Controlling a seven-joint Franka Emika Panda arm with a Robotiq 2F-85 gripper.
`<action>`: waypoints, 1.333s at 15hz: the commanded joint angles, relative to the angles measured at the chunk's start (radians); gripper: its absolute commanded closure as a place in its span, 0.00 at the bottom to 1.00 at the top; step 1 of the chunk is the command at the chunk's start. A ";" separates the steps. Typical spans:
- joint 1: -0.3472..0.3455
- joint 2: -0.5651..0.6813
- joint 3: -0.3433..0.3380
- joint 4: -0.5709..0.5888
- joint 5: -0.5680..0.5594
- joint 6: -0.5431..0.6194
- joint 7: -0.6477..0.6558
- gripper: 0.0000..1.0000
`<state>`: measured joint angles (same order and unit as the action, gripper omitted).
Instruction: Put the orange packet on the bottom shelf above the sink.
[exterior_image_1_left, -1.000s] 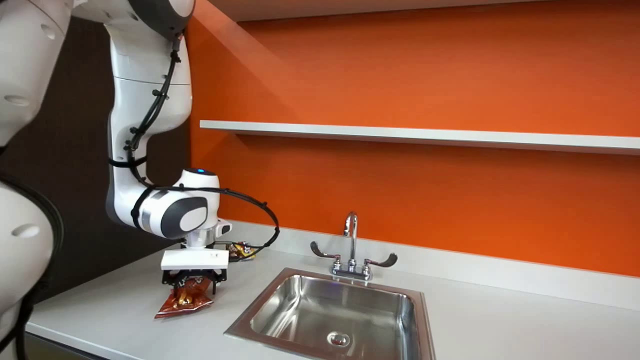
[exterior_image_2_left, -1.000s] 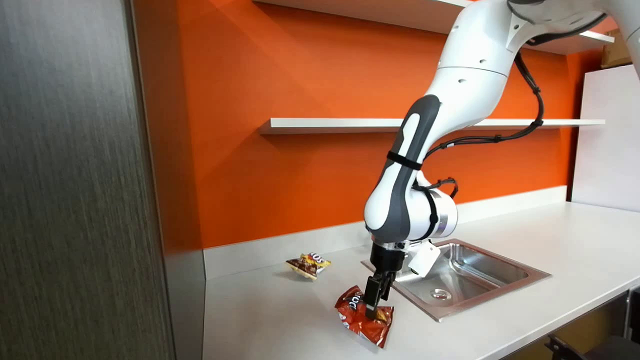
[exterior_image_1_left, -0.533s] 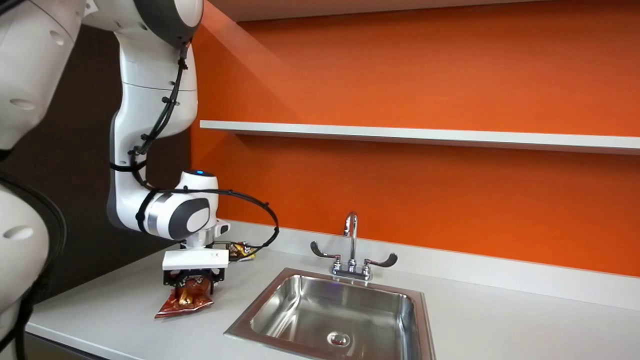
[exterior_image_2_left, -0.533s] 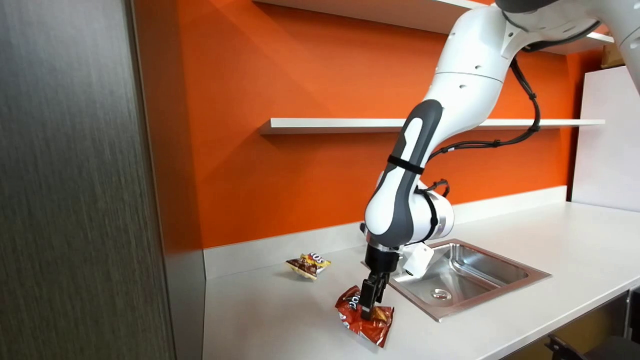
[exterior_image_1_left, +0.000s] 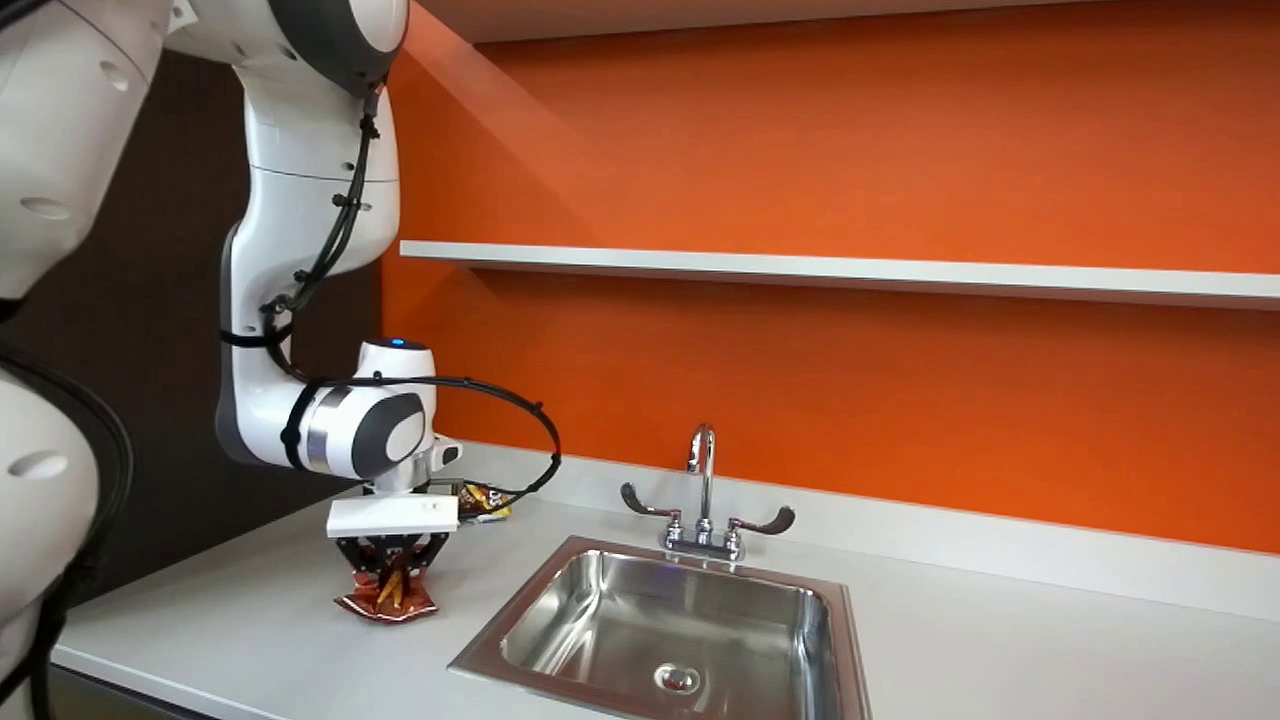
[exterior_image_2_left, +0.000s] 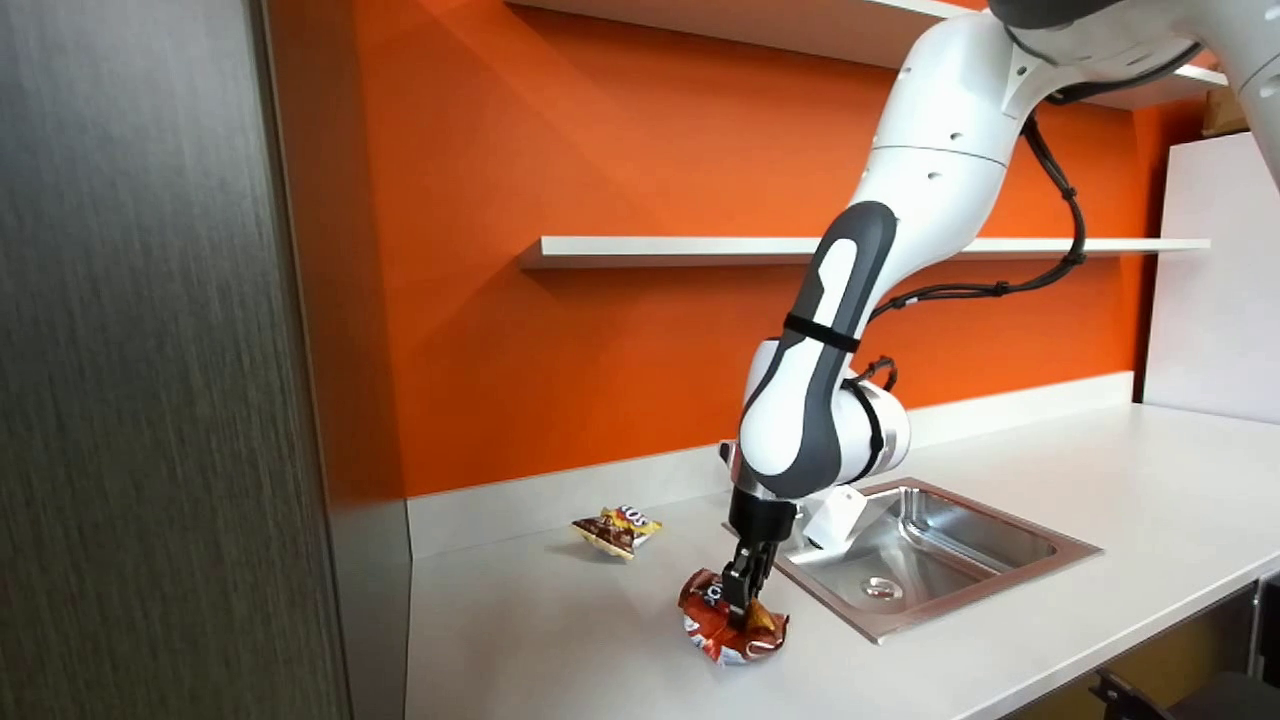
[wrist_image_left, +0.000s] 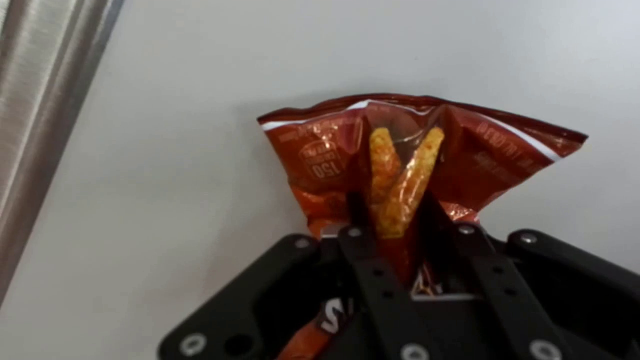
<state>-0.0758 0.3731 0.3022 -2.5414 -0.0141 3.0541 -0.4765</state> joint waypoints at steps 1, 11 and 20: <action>0.017 -0.010 -0.030 0.003 -0.055 0.011 0.064 0.99; 0.019 -0.052 -0.035 -0.008 -0.060 0.009 0.106 0.99; 0.012 -0.224 -0.014 -0.087 -0.026 -0.014 0.142 0.99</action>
<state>-0.0618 0.2549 0.2730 -2.5692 -0.0522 3.0592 -0.3700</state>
